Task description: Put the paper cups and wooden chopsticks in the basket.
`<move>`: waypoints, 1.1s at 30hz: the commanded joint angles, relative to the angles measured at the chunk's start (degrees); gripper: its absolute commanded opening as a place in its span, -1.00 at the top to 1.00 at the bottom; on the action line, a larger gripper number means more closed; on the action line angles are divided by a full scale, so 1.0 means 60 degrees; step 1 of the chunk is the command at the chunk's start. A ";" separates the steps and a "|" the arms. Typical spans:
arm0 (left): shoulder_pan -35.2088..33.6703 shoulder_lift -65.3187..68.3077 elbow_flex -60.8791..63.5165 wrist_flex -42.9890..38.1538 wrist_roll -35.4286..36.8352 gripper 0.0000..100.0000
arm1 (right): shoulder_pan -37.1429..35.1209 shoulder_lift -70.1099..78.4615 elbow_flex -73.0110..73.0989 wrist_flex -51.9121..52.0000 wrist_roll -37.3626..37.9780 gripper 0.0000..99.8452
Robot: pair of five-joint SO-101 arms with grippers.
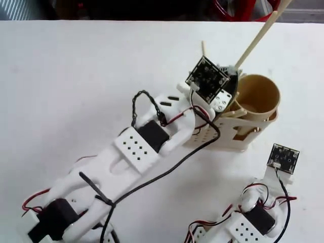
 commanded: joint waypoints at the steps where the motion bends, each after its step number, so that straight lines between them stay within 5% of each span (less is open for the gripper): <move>1: -0.0095 -0.0066 -0.0029 -0.0264 0.0103 0.95 | -0.0081 -0.0066 0.0088 -0.0125 0.0073 0.85; 33: -0.0403 -0.0066 0.0762 -0.1289 0.0117 0.94 | -0.0227 -0.0051 0.0088 -0.0125 0.0073 0.85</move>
